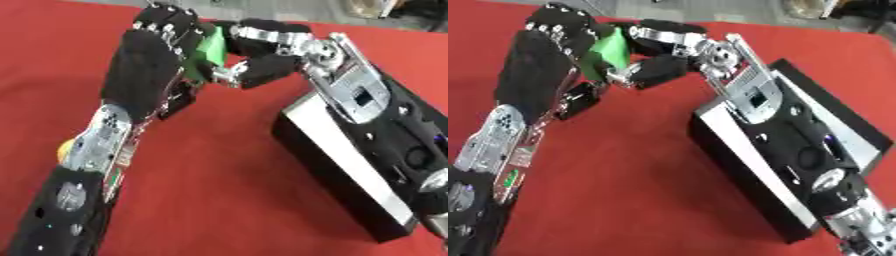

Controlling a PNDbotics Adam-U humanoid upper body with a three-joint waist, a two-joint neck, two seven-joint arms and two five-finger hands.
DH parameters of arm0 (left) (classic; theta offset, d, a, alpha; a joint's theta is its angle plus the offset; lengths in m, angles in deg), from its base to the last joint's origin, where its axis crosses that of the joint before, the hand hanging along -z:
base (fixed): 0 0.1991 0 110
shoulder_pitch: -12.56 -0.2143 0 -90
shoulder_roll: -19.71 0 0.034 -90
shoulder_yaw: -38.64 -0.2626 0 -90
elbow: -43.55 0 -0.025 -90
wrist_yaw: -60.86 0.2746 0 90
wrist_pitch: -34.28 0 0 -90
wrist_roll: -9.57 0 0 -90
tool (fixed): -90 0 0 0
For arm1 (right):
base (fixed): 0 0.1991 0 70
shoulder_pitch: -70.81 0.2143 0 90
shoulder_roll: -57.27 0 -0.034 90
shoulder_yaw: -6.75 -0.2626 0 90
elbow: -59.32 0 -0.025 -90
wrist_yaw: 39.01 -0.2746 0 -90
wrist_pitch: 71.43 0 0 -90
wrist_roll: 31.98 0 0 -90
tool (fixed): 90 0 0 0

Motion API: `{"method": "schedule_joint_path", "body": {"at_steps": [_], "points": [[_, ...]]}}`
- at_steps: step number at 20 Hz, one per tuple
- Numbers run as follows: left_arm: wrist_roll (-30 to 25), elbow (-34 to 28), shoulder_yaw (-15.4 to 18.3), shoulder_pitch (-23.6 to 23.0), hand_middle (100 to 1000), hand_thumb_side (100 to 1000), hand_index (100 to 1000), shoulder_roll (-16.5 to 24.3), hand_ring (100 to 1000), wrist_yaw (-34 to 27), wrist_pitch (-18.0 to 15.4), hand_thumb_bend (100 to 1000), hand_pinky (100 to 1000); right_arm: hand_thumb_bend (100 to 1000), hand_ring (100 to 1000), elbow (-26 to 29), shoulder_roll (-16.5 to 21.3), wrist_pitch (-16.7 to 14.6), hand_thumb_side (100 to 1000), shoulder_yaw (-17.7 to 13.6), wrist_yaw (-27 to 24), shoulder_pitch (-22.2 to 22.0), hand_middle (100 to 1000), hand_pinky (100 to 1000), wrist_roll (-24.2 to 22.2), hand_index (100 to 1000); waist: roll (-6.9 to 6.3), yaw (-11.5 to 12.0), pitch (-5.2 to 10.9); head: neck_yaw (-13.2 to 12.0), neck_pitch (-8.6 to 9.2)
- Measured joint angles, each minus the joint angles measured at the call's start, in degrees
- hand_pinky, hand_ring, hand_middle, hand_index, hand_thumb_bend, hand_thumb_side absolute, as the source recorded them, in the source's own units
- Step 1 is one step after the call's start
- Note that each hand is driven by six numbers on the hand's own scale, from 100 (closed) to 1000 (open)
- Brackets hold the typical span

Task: Pick up the objects with one hand, pass them to the other hand, and then place them into the box on the other side of the table.

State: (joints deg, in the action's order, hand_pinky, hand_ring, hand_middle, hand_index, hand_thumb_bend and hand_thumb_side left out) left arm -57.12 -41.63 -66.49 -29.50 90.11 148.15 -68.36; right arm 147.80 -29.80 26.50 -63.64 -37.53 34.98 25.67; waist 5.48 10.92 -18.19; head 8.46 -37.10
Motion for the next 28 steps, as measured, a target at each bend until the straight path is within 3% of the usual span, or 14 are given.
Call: {"method": "schedule_joint_path", "body": {"at_steps": [4, 7, 9, 10, 15, 20, 28], "points": [[-0.29, 0.07, -0.21, 0.00, 455, 100, 540, -0.01, 619, 0.13, 0.29, 171, 701, 100, 1000, 0.03, -0.02, 2.83, 399, 0.29, -2.28, 0.00, 871, 1000, 1.24, 928, 0.00, -0.08, 0.00, 0.00, 0.00], [-0.37, 0.15, -0.25, 0.00, 475, 100, 566, -0.03, 630, 0.14, 0.40, 187, 712, 100, 1000, 0.18, -0.02, 4.58, 417, 0.33, -3.71, -0.07, 806, 980, 1.54, 874, 0.00, -0.22, 0.00, 0.04, 0.00], [-0.42, 0.18, -0.27, -0.01, 504, 100, 601, -0.12, 651, 0.14, 0.51, 265, 732, 100, 991, 0.22, -0.02, 5.66, 404, 0.32, -4.75, -0.16, 787, 977, 1.65, 846, 0.00, -0.22, 0.00, 0.06, -0.01], [-0.44, 0.26, -0.28, -0.02, 540, 100, 646, -0.23, 685, 0.15, 0.60, 353, 763, 100, 980, 0.25, -0.02, 6.15, 400, 0.29, -5.28, -0.24, 767, 974, 1.71, 827, 0.00, -0.23, 0.00, 0.07, -0.01], [-0.26, 0.30, -0.63, -0.17, 608, 106, 730, -0.56, 747, 0.61, 1.34, 421, 801, 100, 953, 0.41, 0.08, 8.19, 390, 0.24, -7.30, -0.66, 730, 967, 1.95, 793, 0.00, -0.28, 0.00, 0.20, -0.04], [-0.03, 0.30, -0.95, -0.69, 662, 157, 796, -1.27, 790, 0.95, 2.40, 440, 837, 100, 935, 0.50, 0.09, 8.89, 342, 0.26, -7.89, -0.85, 701, 965, 1.19, 775, 0.00, -0.41, 0.00, 0.27, -0.08], [0.65, 0.33, 0.15, -1.71, 703, 243, 848, -1.49, 826, 1.00, 4.42, 560, 864, 100, 932, 0.52, 0.55, 8.01, 319, 0.26, -7.86, -1.68, 691, 966, 0.18, 771, 0.00, -0.66, 0.00, 0.28, -0.25]]}}
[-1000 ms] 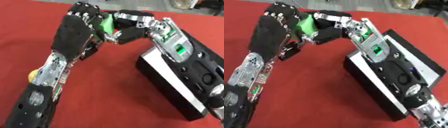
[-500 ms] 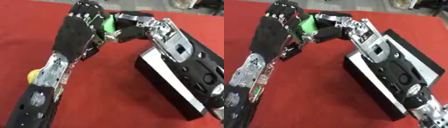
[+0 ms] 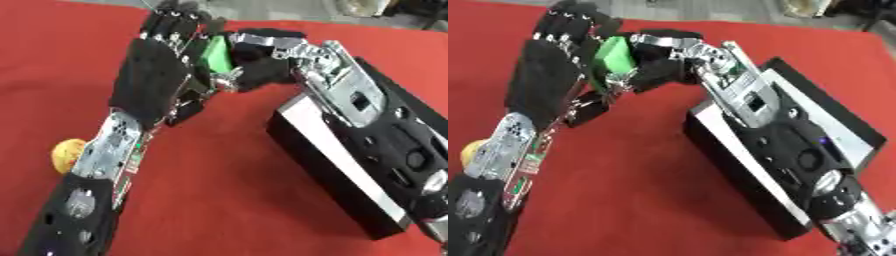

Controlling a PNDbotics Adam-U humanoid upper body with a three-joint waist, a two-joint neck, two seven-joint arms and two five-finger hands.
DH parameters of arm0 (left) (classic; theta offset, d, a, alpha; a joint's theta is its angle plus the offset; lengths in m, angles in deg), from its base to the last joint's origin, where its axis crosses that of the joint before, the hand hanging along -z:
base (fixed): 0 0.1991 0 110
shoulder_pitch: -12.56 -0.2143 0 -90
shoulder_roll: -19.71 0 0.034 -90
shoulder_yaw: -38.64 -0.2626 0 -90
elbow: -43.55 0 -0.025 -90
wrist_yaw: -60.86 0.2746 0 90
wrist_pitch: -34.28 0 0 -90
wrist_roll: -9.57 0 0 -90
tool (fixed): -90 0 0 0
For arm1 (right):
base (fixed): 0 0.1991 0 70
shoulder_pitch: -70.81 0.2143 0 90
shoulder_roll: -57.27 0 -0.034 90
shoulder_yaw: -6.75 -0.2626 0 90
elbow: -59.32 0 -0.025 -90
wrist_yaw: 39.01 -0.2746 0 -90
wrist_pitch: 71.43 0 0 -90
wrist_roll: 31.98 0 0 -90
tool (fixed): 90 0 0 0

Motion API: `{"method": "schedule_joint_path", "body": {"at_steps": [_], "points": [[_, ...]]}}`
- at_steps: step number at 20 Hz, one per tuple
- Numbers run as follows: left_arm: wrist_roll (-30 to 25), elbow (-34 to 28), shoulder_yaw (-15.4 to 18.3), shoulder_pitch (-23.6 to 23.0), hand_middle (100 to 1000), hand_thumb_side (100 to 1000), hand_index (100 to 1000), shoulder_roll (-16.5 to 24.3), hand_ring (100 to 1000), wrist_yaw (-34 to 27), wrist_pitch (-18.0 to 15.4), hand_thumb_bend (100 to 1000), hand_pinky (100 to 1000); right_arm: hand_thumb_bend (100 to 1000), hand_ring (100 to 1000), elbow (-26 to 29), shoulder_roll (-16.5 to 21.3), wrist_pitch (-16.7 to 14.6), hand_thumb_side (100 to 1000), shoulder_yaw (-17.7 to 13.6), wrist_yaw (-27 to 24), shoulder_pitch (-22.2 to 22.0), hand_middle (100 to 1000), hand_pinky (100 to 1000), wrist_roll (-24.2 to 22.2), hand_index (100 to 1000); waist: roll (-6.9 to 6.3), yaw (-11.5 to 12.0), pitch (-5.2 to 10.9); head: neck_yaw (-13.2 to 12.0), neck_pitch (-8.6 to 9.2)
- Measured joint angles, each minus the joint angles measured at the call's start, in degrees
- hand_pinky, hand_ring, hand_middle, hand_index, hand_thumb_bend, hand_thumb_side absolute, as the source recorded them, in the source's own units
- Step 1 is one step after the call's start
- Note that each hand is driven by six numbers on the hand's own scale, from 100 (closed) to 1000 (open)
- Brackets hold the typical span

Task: Pick up the objects with one hand, pass them to the other hand, and then place them into the box on the other side of the table.

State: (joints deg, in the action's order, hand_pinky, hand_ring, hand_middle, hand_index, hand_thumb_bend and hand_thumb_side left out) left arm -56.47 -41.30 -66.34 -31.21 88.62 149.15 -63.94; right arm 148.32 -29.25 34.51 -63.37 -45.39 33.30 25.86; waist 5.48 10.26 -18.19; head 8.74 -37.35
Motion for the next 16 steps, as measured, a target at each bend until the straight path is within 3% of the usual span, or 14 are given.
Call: {"method": "schedule_joint_path", "body": {"at_steps": [3, 4, 11, 16], "points": [[-0.15, 0.04, 0.39, -0.39, 703, 243, 848, 0.01, 826, 0.15, 0.78, 560, 864, 100, 932, 0.00, 0.13, -0.25, 319, -0.01, 0.01, -0.16, 691, 966, 0.05, 771, 0.00, -0.04, 0.00, 0.00, -0.26], [-0.18, 0.05, 0.46, -0.40, 708, 285, 856, 0.01, 831, 0.23, 0.93, 592, 868, 100, 931, 0.00, 0.17, -0.34, 311, -0.02, 0.01, -0.17, 691, 966, 0.08, 770, 0.00, -0.04, 0.00, 0.00, -0.31], [-0.69, 0.63, 1.63, -2.12, 701, 263, 842, 1.39, 822, 0.98, 2.18, 583, 843, 100, 931, 0.03, 1.74, -1.16, 298, -0.91, -0.33, -2.03, 695, 966, 1.14, 773, 0.00, -0.68, 0.08, -0.27, -0.93], [-0.83, 0.73, 1.72, -3.91, 678, 256, 800, 4.06, 805, 0.94, 2.03, 493, 830, 100, 933, 0.71, 3.65, -1.30, 287, -2.01, -1.47, -4.08, 706, 965, 2.15, 782, -0.02, -1.38, 0.36, -0.56, -1.86]]}}
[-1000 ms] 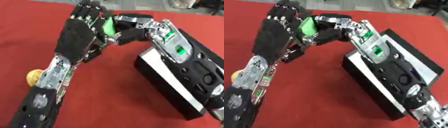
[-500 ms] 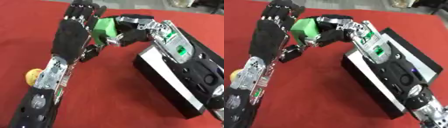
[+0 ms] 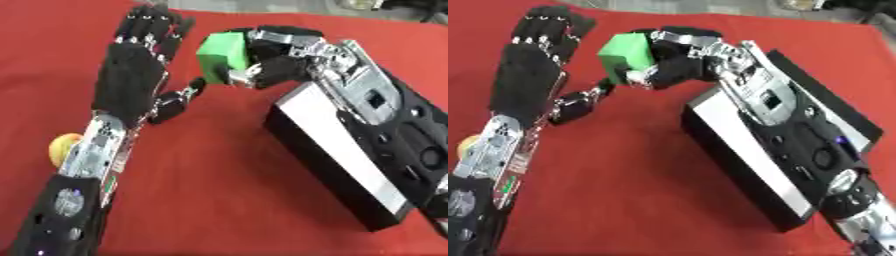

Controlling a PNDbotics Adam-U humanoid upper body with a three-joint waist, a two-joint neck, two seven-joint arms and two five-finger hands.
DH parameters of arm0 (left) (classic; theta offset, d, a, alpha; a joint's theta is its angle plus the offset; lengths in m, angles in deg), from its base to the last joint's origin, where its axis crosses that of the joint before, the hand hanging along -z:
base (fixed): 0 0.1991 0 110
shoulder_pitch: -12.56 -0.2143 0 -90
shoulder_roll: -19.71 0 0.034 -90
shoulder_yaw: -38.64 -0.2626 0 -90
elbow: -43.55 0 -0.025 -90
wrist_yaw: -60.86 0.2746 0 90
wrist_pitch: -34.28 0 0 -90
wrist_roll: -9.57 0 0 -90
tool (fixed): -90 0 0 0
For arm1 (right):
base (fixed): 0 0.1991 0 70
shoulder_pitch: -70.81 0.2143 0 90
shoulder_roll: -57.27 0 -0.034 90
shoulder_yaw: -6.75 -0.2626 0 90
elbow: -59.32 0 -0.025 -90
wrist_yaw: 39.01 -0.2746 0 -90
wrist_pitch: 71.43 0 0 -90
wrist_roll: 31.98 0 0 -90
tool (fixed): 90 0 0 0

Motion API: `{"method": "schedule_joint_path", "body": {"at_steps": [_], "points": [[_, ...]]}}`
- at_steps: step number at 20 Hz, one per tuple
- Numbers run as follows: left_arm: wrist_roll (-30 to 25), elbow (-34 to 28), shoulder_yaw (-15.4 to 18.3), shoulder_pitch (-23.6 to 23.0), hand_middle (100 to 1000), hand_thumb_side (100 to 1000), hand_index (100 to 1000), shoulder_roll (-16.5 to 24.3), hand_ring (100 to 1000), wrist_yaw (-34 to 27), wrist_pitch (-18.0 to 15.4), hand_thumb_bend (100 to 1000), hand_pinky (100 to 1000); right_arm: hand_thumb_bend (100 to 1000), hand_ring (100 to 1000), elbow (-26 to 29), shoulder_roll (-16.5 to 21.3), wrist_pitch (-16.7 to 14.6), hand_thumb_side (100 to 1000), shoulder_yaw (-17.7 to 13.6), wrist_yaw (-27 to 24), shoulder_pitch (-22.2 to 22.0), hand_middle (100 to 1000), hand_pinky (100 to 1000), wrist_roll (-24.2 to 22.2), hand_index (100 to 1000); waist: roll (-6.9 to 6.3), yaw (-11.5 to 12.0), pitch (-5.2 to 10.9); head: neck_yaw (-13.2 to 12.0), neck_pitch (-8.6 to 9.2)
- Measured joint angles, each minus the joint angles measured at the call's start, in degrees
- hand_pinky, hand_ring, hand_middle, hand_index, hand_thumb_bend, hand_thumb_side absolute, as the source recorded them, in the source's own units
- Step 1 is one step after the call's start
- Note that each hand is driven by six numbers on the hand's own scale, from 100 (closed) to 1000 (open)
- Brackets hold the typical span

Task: Pick up the objects with one hand, pass them to the other hand, and then place them into the box on the other side of the table.

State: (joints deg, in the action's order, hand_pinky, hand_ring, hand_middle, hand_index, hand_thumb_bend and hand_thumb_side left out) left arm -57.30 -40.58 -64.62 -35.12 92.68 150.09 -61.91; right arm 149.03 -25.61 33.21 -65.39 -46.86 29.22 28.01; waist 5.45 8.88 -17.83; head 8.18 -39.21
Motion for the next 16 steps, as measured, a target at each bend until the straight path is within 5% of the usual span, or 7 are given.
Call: {"method": "schedule_joint_path", "body": {"at_steps": [16], "points": [[-3.85, -5.08, 1.05, -6.15, 661, 315, 784, 10.82, 785, -10.20, 0.01, 420, 842, 100, 953, 10.20, 9.44, -0.41, 255, -6.32, -8.82, -8.25, 764, 968, -0.04, 833, -1.17, -1.31, 2.59, 0.63, -1.05]]}}
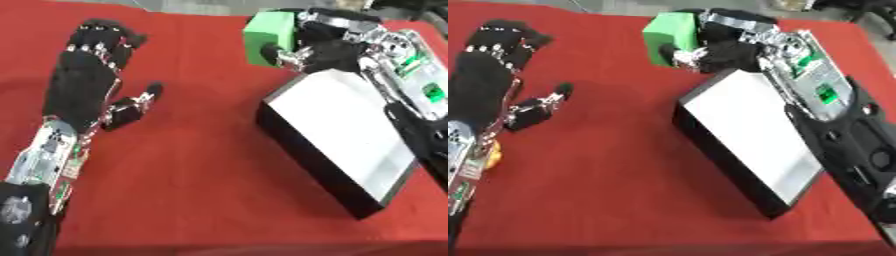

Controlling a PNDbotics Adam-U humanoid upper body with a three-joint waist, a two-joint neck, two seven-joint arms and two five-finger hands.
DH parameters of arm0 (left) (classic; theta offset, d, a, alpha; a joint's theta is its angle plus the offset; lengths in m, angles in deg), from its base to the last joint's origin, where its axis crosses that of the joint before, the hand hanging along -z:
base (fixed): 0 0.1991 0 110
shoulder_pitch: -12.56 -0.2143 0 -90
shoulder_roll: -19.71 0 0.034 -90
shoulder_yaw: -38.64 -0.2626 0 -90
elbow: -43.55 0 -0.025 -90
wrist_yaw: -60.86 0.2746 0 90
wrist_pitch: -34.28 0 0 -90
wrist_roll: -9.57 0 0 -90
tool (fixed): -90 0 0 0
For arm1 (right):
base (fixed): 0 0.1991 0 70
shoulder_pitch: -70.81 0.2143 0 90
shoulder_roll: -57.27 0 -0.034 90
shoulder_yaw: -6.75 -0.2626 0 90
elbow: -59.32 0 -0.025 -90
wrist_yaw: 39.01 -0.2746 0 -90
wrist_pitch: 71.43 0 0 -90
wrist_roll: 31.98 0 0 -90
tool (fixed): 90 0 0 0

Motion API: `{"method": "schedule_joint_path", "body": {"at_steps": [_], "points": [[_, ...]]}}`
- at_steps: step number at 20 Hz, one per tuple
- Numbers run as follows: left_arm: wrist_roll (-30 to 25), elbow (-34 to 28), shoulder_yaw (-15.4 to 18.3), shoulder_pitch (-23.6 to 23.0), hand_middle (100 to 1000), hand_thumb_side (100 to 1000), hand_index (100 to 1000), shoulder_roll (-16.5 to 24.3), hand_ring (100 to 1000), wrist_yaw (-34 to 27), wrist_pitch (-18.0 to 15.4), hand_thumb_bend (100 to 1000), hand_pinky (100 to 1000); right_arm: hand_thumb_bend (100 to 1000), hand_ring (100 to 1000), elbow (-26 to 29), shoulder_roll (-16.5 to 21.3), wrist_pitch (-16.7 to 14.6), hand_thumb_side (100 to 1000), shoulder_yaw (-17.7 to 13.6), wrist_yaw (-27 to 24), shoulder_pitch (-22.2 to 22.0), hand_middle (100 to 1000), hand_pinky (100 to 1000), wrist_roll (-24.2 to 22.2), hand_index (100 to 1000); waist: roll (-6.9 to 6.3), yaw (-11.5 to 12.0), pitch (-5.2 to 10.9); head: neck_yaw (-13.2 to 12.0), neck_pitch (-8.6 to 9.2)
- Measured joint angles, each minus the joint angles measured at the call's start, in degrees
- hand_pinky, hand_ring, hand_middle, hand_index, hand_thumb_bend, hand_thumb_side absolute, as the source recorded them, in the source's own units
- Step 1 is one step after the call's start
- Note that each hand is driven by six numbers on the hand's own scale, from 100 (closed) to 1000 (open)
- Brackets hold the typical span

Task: Pick up the objects with one hand, pass them to the other hand, and then place them into the box on the other side of the table.

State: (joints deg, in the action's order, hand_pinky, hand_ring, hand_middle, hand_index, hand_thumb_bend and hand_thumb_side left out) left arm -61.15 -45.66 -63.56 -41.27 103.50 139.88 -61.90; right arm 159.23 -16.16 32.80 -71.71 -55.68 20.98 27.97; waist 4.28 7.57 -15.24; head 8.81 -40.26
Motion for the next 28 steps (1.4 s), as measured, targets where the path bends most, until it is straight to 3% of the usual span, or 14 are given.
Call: {"method": "schedule_joint_path", "body": {"at_steps": [6, 15, 22, 24, 28], "points": [[-1.39, -3.74, 1.25, -3.29, 706, 345, 811, 4.74, 797, -5.90, 0.94, 351, 848, 100, 970, 2.54, 4.85, -3.66, 282, -4.49, -2.51, -6.23, 792, 985, -3.20, 861, -0.58, 0.20, 0.03, 1.18, -0.31], [-1.30, -8.23, 4.46, -6.73, 691, 376, 807, 9.68, 799, -14.19, 3.04, 306, 868, 100, 985, 1.32, 9.39, -10.54, 330, -10.61, -5.18, -13.03, 820, 997, -8.18, 891, -1.13, 0.54, 0.03, 2.35, -1.00], [-0.29, -11.04, 7.72, -8.66, 684, 385, 803, 12.04, 795, -20.83, 5.91, 301, 872, 100, 997, -2.12, 10.74, -14.63, 364, -12.24, -5.26, -15.03, 834, 997, -11.26, 907, -1.82, 1.23, 0.03, 1.85, -1.77], [0.05, -11.75, 8.52, -9.09, 682, 384, 801, 12.46, 795, -22.78, 6.39, 300, 873, 100, 1000, -3.07, 10.88, -15.70, 428, -12.58, -5.03, -15.32, 848, 996, -11.80, 927, -1.93, 1.35, 0.02, 1.65, -1.78], [0.65, -12.64, 10.06, -10.01, 680, 386, 800, 13.34, 795, -26.45, 7.13, 298, 875, 100, 1000, -5.04, 11.12, -18.28, 414, -13.24, -3.84, -15.88, 879, 1000, -12.82, 963, -1.99, 1.63, -0.05, 1.43, -1.73]]}}
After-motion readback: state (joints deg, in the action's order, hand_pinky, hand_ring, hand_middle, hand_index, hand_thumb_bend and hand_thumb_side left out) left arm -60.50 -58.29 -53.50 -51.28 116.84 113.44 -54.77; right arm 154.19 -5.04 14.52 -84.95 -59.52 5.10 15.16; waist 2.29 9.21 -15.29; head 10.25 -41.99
